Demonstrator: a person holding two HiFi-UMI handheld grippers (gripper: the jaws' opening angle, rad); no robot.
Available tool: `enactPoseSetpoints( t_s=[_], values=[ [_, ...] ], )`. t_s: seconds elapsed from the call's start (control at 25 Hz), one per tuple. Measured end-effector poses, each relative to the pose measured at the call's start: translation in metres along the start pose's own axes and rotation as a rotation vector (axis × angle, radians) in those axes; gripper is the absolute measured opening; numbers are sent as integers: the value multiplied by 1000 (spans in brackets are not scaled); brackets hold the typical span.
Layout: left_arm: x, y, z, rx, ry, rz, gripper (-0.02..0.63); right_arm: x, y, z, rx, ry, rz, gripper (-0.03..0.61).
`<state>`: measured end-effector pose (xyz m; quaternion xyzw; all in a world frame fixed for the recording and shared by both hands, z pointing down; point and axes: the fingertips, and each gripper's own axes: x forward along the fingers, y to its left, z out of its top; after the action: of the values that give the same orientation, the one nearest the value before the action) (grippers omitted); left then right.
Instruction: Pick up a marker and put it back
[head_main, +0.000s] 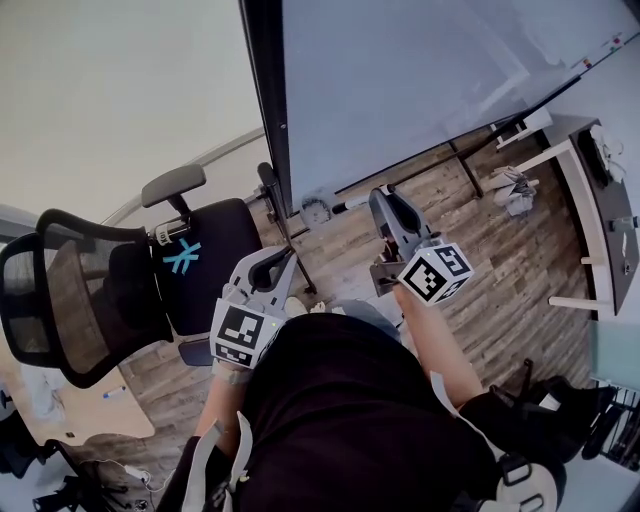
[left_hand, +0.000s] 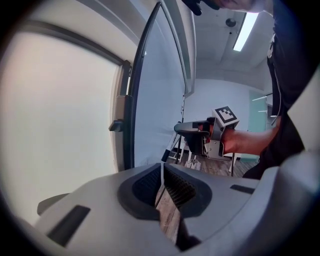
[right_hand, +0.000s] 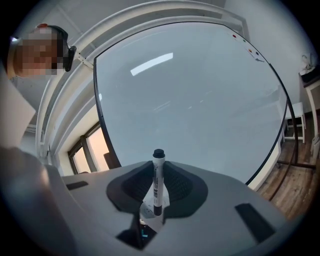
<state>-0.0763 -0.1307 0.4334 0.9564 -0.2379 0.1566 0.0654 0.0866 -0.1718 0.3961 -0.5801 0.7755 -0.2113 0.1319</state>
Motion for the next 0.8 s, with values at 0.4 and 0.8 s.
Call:
enactPoseSetpoints(
  t_s=[0.4, 0.8],
  values=[
    [23, -20, 11, 2, -11, -47, 11, -40, -10, 35, -25, -59, -48, 76],
    [54, -43, 30, 10, -28, -105, 11, -79, -27, 57, -134, -49, -110, 76]
  ],
)
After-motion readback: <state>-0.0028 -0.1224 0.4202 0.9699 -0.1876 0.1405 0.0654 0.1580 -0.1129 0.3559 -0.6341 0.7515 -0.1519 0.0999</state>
